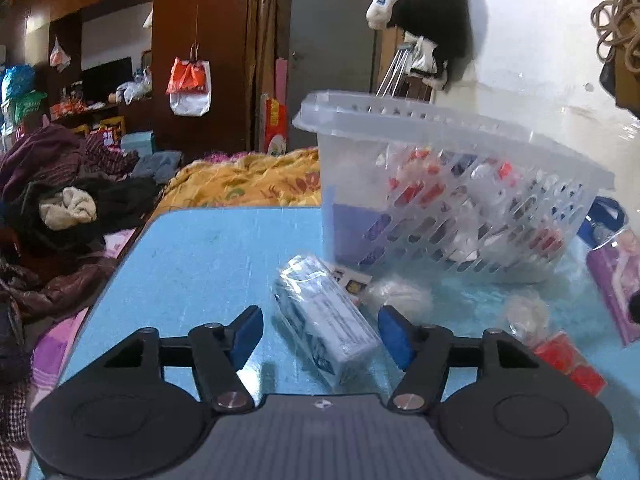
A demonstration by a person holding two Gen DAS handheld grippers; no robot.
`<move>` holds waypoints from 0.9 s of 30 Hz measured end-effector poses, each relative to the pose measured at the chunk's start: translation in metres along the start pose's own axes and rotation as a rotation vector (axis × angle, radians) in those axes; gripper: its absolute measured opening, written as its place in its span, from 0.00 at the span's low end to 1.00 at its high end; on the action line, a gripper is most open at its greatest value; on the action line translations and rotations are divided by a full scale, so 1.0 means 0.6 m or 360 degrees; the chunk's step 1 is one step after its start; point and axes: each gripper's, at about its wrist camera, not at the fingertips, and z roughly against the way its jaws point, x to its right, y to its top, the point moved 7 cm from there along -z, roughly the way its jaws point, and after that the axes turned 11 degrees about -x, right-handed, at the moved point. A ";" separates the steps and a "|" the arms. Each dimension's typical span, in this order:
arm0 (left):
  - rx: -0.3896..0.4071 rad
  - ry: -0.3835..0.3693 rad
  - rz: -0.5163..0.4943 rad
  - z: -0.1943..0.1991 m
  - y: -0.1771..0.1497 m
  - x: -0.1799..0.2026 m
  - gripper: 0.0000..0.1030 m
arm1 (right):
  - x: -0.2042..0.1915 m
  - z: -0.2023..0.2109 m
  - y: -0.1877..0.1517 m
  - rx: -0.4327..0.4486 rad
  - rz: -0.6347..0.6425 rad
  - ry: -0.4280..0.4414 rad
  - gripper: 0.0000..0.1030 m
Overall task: Organize objects
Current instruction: 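Grasp a clear-wrapped white box with the left tool while the right grasps a clear plastic bag, then carry both held items over the white basket and release them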
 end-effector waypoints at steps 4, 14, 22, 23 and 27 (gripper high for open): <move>-0.0061 -0.0055 0.0041 -0.015 -0.007 -0.001 0.46 | -0.002 0.002 -0.002 -0.0002 0.0010 0.0010 0.38; 0.0235 -0.0170 0.0065 0.055 -0.029 -0.020 0.45 | -0.005 0.017 -0.007 0.0036 0.0036 -0.0020 0.38; 0.0554 -0.0382 -0.0004 0.174 0.023 0.023 0.45 | -0.025 0.051 0.038 0.0154 0.0089 -0.0025 0.37; 0.0580 -0.0388 -0.0032 0.184 0.045 0.033 0.45 | -0.027 0.057 0.057 0.0167 0.0117 -0.0051 0.37; 0.0585 -0.0357 -0.0113 0.174 0.151 0.071 0.45 | -0.016 0.032 0.143 0.0130 0.0186 -0.0222 0.37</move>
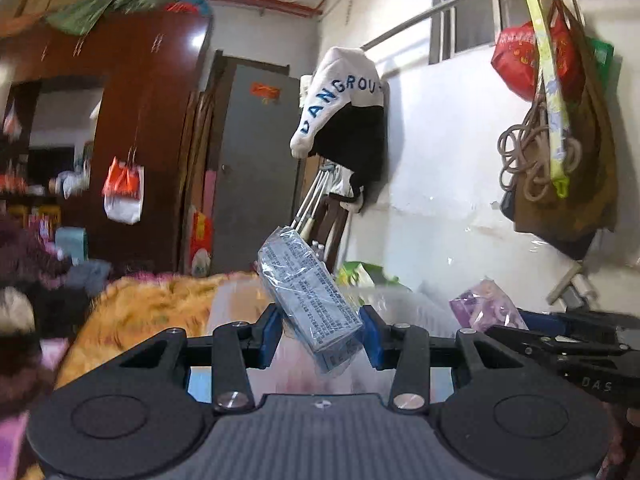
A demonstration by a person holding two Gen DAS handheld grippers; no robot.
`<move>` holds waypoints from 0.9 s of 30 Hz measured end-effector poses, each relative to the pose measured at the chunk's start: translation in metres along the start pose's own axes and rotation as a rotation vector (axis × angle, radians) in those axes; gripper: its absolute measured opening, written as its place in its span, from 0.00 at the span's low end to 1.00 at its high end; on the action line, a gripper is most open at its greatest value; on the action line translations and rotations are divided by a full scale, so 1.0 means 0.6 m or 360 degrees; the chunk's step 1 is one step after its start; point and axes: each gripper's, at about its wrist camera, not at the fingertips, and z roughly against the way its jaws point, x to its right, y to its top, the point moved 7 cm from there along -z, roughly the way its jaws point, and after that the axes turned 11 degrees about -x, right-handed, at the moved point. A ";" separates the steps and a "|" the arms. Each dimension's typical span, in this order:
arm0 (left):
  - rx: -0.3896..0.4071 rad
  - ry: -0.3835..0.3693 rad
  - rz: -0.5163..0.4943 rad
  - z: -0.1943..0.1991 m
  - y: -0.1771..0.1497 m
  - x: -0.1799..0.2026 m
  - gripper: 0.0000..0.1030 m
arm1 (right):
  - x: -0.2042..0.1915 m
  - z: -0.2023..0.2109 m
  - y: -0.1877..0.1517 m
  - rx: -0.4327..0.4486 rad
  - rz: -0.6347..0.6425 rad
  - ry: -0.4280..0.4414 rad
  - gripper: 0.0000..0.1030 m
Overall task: Organize objects
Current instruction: 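Carry both held items over the white basket and release them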
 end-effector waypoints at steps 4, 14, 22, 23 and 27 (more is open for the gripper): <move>-0.0139 0.0010 0.0031 -0.091 0.053 -0.003 0.45 | 0.020 -0.087 0.059 -0.0114 0.0051 -0.0099 0.37; -0.0250 0.0043 -0.0003 -0.171 0.054 -0.005 0.66 | 0.050 -0.186 0.051 -0.0303 -0.0049 -0.0065 0.47; -0.0233 0.0025 -0.0025 -0.112 0.029 0.001 0.77 | 0.052 -0.119 0.037 -0.0152 -0.0082 -0.0128 0.97; -0.0232 0.0020 -0.0052 -0.098 0.015 0.005 0.77 | 0.048 -0.100 0.026 -0.0113 -0.0093 -0.0130 1.00; -0.0179 0.0047 -0.0235 -0.038 -0.064 0.020 0.81 | 0.030 -0.046 -0.040 -0.0116 -0.0108 -0.0136 1.00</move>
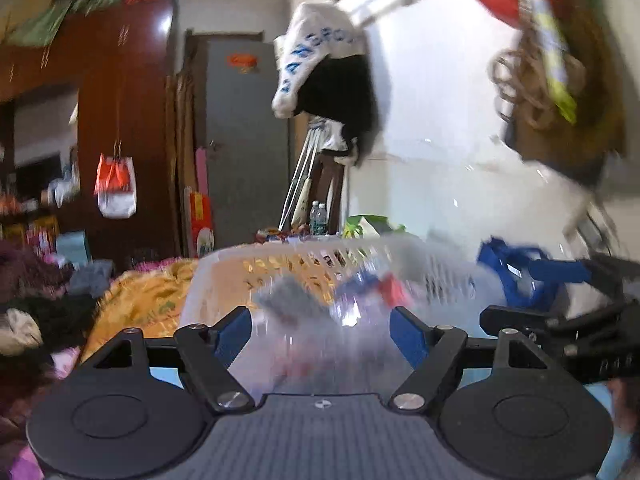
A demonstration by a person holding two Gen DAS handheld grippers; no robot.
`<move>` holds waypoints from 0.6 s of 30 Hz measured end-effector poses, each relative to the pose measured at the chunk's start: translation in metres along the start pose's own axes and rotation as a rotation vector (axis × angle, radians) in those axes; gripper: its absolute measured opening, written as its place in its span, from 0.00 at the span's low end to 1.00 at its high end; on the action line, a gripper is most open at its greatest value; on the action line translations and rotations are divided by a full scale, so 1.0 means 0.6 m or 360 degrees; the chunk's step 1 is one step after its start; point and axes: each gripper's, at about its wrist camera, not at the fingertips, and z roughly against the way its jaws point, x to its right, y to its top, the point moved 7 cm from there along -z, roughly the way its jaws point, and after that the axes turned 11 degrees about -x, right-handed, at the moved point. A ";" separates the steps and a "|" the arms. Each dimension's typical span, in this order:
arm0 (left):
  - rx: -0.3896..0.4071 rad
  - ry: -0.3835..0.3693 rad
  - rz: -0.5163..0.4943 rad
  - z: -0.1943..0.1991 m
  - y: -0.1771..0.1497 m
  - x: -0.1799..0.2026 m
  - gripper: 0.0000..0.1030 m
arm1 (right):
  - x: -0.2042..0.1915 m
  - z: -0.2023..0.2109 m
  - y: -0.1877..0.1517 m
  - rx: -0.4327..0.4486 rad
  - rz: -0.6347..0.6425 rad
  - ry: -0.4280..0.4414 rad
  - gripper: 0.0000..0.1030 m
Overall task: Organize objects
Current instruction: 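Carry both held items over the white basket and release them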
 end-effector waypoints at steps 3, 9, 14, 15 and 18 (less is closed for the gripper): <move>-0.0082 0.0006 -0.0040 -0.005 -0.052 0.007 0.83 | -0.019 0.006 -0.049 -0.0068 0.0034 0.0056 1.00; -0.0262 0.0021 0.0057 -0.068 -0.084 -0.019 0.83 | -0.064 -0.016 -0.103 -0.0245 0.0082 0.0161 1.00; -0.0353 0.0010 0.0164 -0.100 -0.105 -0.043 0.83 | -0.081 -0.040 -0.112 -0.0325 0.0132 0.0159 1.00; -0.0368 0.0015 0.0175 -0.105 -0.109 -0.046 0.83 | -0.082 -0.044 -0.113 -0.0338 0.0132 0.0169 1.00; -0.0411 0.0027 0.0181 -0.117 -0.117 -0.045 0.83 | -0.089 -0.049 -0.126 -0.0405 0.0132 0.0229 0.95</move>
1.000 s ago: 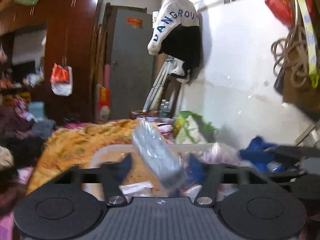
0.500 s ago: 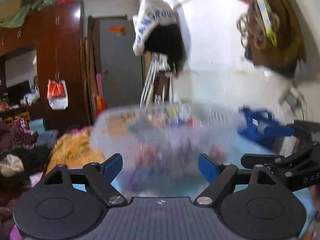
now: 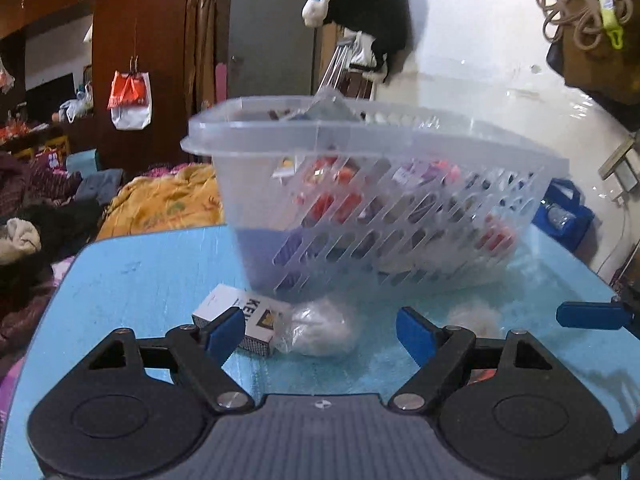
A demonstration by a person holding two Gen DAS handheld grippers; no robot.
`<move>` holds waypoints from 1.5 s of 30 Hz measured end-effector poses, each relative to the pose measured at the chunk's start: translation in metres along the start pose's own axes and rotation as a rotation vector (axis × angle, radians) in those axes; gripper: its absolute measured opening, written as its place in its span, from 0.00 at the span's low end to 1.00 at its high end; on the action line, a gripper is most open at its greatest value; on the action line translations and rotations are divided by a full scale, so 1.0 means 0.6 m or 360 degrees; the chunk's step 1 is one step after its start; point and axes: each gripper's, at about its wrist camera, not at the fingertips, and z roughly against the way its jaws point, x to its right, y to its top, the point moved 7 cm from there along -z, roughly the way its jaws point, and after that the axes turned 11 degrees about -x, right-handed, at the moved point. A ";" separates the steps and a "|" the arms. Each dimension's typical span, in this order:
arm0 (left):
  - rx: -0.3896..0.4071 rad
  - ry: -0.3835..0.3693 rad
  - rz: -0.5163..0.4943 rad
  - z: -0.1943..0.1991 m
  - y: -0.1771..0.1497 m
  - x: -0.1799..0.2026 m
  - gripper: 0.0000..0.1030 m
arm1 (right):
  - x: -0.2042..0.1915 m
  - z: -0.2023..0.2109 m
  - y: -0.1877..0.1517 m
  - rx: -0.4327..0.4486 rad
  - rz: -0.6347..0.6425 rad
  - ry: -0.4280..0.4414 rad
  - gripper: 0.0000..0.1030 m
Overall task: Organize objects
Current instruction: 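Carry both held items over the white basket and release them, then grasp a clear-wrapped package with the left tool while the right grasps a red box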
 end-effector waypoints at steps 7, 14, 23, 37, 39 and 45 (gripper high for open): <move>-0.0026 0.0036 -0.0025 -0.012 -0.002 0.007 0.83 | -0.021 -0.004 -0.017 -0.0052 0.0095 -0.0034 0.80; -0.0042 0.0087 -0.0084 -0.022 0.003 0.025 0.83 | -0.027 -0.005 -0.030 -0.0046 0.0146 -0.0093 0.55; -0.0019 0.0122 -0.0142 -0.014 0.003 0.049 0.56 | -0.008 0.002 -0.029 -0.0002 0.0027 0.0035 0.55; 0.0081 0.0050 -0.0090 0.014 -0.006 0.051 0.51 | -0.007 0.015 -0.032 0.0084 -0.0005 0.0042 0.54; 0.0144 0.0021 -0.0053 0.035 -0.010 0.046 0.51 | -0.008 0.018 -0.032 0.0109 0.0003 0.0032 0.54; 0.0276 -0.0054 0.0030 0.075 -0.024 0.027 0.51 | -0.011 0.038 -0.033 0.0249 0.0019 0.0005 0.54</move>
